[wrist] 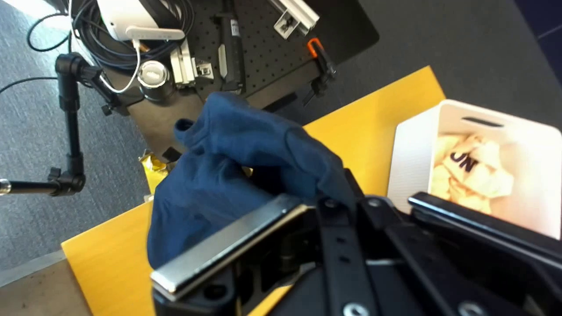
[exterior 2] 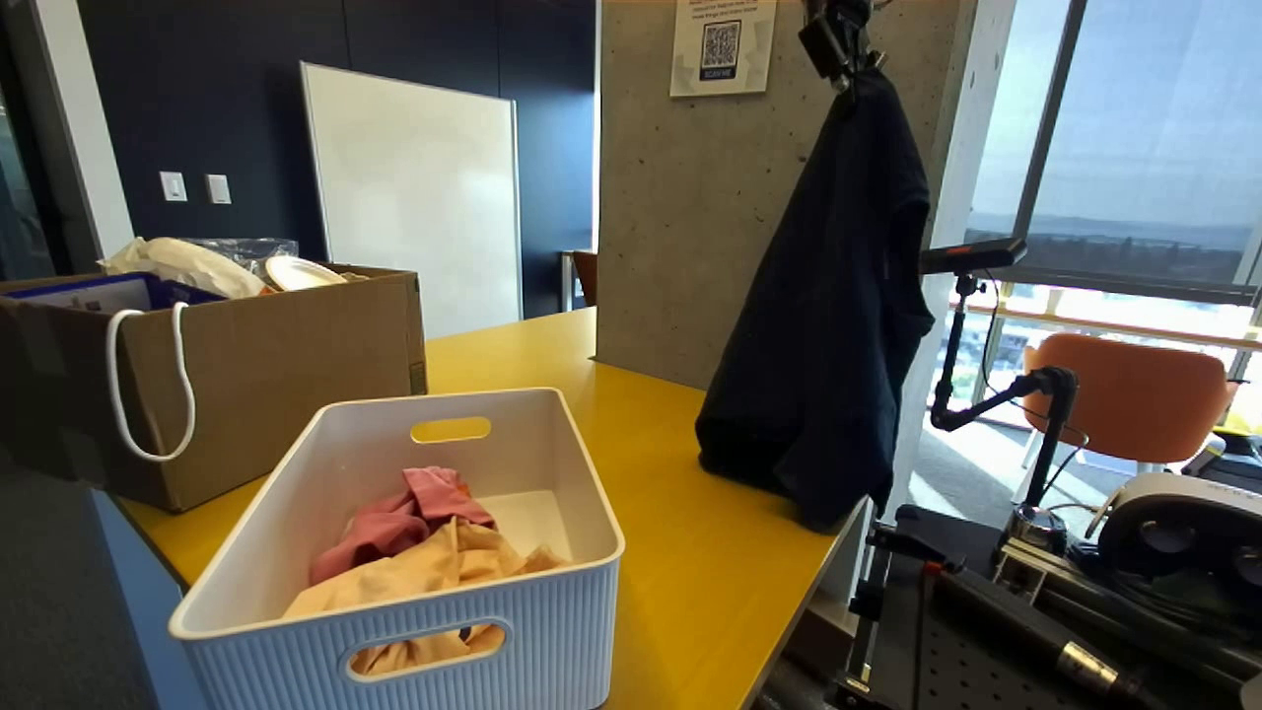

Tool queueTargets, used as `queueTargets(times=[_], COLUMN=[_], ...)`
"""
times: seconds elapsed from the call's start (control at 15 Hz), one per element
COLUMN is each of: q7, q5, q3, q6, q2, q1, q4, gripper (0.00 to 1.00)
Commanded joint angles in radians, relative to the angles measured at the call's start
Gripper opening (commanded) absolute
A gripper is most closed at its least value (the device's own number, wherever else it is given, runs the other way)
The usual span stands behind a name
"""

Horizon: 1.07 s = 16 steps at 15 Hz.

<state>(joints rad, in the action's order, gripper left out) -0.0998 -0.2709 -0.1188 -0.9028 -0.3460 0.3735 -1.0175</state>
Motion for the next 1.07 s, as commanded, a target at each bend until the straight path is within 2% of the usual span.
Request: queueTargets(times=[0.0,0.13,0.2,0.6,0.8,1.0], q7=[0.017,0.020,0.015,0.020,0.019,0.012], q5=[-0.055,-0.078,-0.097,-0.175,-0.211,-0.294], q3=[0.042,0.048,0.049,0.041,0.071,0.105], q6=[0.074,0.059,0.062,0.067,0.062,0.058], q2=[0.064,0.081,0.064,-0.006,0.031,0.079], q1=[-0.036,-0.077,-0.084,-0.094,-0.118,-0.145], q4=[-0.045,-0.095,-0.085,-0.087,-0.120,-0.132], gripper=[0.01,0.01,0.01,0.01,0.01,0.01])
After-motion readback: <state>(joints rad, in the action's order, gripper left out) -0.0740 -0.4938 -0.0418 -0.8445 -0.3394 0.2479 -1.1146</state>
